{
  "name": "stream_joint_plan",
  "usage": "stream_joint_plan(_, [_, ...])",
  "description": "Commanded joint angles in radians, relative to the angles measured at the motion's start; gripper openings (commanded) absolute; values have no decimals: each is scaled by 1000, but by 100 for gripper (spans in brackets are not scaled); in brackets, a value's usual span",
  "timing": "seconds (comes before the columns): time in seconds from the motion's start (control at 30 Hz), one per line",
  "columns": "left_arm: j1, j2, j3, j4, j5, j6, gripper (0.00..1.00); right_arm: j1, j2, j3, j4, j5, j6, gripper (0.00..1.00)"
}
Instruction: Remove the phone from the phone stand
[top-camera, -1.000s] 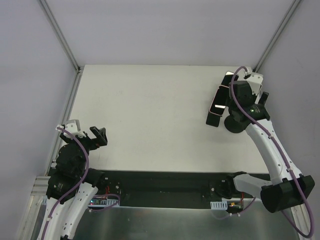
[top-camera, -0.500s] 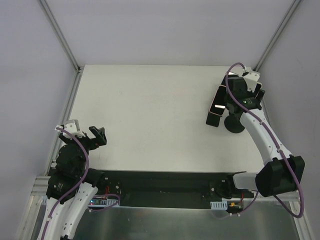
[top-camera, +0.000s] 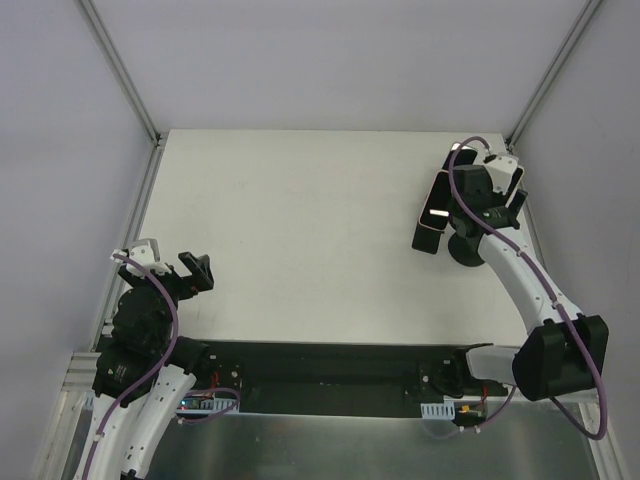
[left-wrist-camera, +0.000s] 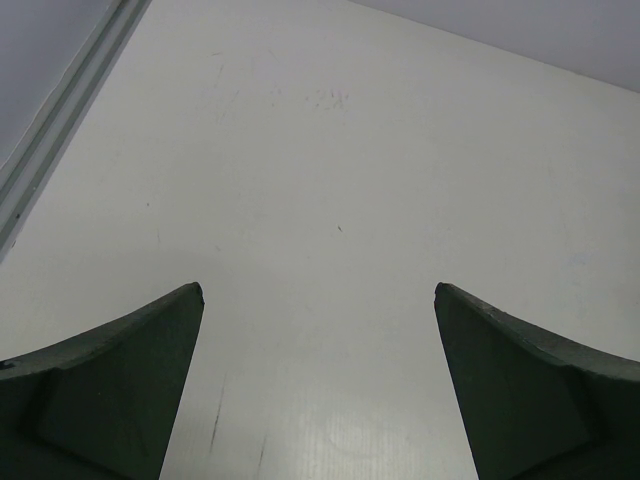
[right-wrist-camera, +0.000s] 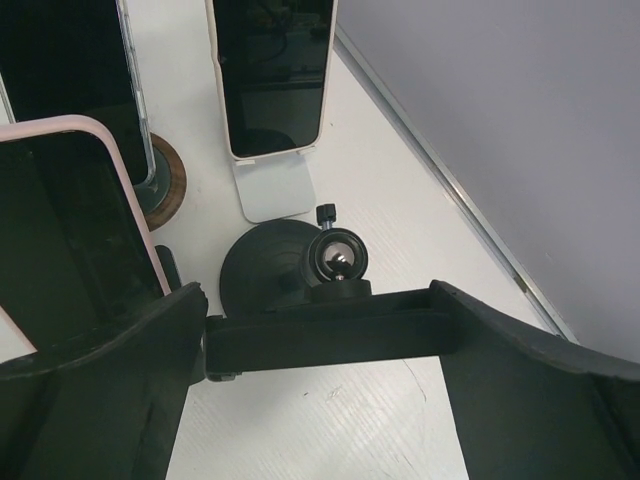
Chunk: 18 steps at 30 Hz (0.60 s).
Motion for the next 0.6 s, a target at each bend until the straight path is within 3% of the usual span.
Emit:
stream_joint_plan(0.0, [-5,15,10,21,-11,-1,99,-6,-54,-22,24,10,-29,92])
stream_joint_plan(0.43, [-7,14,10,21,5,-1,99,-6,-293,-68,-40,-82,-178,36])
stream_joint_plan(0.57, [-5,10,8,21,13,-1,99,-2,-391,-74,-109,-177,-233,25])
